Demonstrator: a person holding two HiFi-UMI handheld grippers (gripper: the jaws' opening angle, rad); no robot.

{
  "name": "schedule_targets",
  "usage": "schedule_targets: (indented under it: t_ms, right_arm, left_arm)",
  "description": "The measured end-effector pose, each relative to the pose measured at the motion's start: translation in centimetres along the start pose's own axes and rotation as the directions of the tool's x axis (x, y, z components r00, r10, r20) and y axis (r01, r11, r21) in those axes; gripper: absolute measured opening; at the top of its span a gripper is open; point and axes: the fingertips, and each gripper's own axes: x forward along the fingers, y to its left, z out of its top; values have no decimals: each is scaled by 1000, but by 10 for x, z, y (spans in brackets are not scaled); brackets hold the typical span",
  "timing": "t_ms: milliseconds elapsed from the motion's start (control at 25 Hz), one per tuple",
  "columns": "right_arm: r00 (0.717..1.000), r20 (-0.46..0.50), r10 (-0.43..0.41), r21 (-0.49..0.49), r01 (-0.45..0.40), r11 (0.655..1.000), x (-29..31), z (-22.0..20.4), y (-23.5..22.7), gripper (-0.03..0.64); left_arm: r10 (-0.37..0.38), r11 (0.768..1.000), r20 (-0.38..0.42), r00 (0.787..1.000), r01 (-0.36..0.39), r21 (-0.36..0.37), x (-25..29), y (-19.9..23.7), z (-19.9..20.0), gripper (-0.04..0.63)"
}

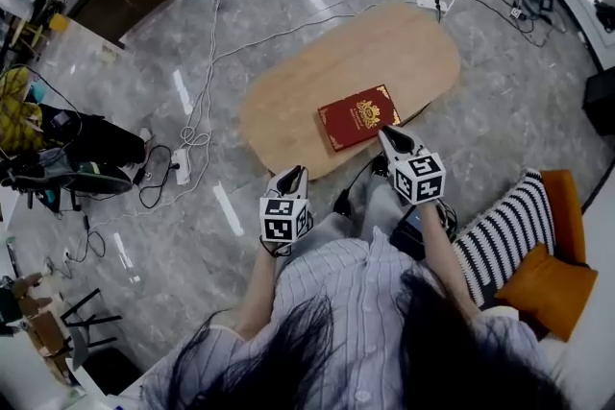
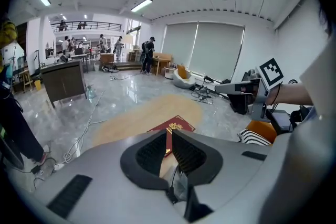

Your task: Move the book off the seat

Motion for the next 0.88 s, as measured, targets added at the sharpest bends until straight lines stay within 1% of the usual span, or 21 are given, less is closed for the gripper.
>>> schedule_targets:
  t_ms: [200,440,560,720,880]
  right_arm:
    - [998,-12,-59,-43,59,997,-30,-17,16,44]
    - [992,-28,-124,-69,122,990,-62,-28,17,44]
    - [988,-6,-157,-41,157,987,-78,-29,12,44]
    - [980,18,-197,21,196,980,-103,-34,4,44]
    - [969,37,-243,73,240,968,-129,-40,-9,45]
  left_arm:
    - [-48,998,-3,999,48,45,-10,-4,-6,43]
    - [-106,991,9,994,105,87,-14,-15,-1,44]
    - [-125,988,11,992,123,92,-17,-22,-4,43]
    - [-140,984,-26,990,142,106,-17,-32,-15,43]
    - [-180,975,-48,982,185,122,-10,-52,-13,43]
